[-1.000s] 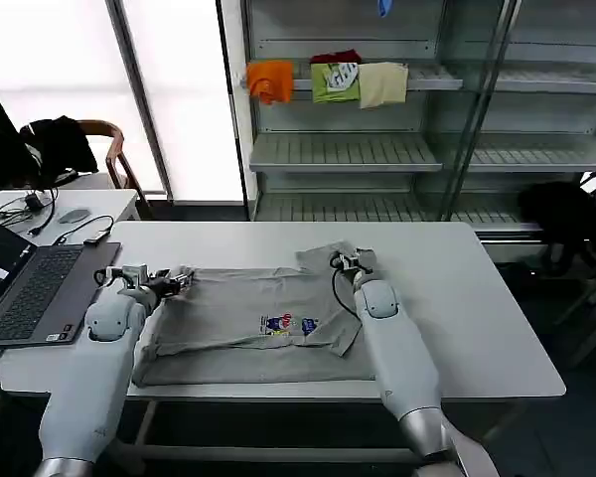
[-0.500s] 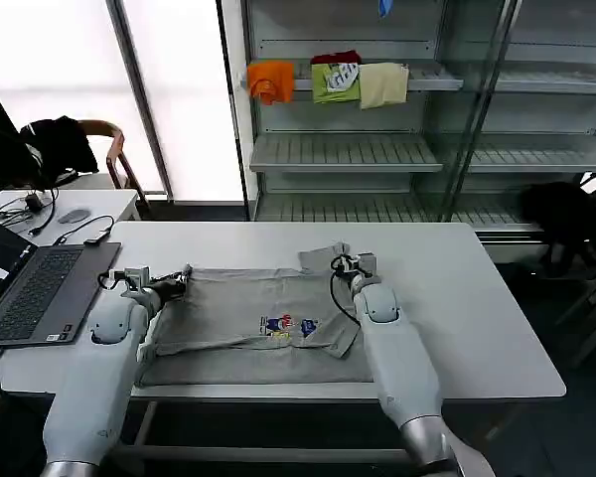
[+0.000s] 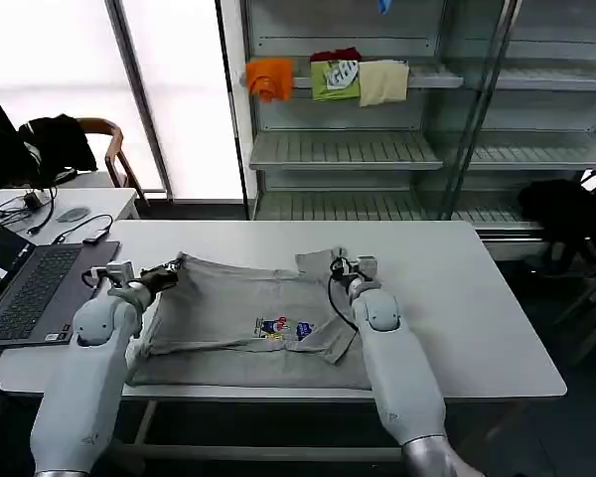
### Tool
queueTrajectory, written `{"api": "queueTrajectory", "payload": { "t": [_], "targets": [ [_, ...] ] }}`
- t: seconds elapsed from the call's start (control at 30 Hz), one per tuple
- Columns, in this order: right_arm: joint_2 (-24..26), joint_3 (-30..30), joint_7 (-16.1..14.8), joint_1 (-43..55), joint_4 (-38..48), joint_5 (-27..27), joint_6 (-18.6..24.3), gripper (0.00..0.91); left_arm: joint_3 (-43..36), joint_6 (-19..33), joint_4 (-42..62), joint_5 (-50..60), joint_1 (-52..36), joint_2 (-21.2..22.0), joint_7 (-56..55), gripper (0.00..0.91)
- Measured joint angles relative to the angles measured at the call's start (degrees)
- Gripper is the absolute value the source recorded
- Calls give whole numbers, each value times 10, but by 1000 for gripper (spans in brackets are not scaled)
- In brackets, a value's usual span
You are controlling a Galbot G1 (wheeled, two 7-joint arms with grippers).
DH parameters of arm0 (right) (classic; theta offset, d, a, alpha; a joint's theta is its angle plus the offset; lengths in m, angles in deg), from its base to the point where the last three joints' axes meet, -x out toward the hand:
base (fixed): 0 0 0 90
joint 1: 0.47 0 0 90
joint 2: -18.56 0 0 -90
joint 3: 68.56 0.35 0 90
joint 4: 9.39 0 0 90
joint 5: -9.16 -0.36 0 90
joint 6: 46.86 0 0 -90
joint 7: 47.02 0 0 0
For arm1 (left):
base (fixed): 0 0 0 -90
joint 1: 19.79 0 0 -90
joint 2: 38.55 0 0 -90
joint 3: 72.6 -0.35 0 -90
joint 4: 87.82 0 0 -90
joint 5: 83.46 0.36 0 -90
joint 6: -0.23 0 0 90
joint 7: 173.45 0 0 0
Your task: Fold and organize the clothes.
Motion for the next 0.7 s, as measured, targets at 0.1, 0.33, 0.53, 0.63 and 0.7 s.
{"api": "queueTrajectory", "payload": {
  "t": [0.1,0.33,0.53,0.63,0.7],
  "targets": [
    [0,-5,6,-22,-43,-11,-12,0,7,-2,-24,-17,14,-2,0,10],
    [0,-16,18,-77,-143,-29,-41,0,29,-7,-86,-57,61,-11,3,0],
    [1,-17,21,-134,-224,-32,-57,0,48,-8,-130,-86,104,-21,10,10],
    [1,-15,20,-169,-262,-32,-62,0,58,-8,-148,-100,126,-27,15,10],
    [1,-13,19,-193,-287,-31,-64,0,66,-7,-158,-109,139,-32,19,10]
  ]
}}
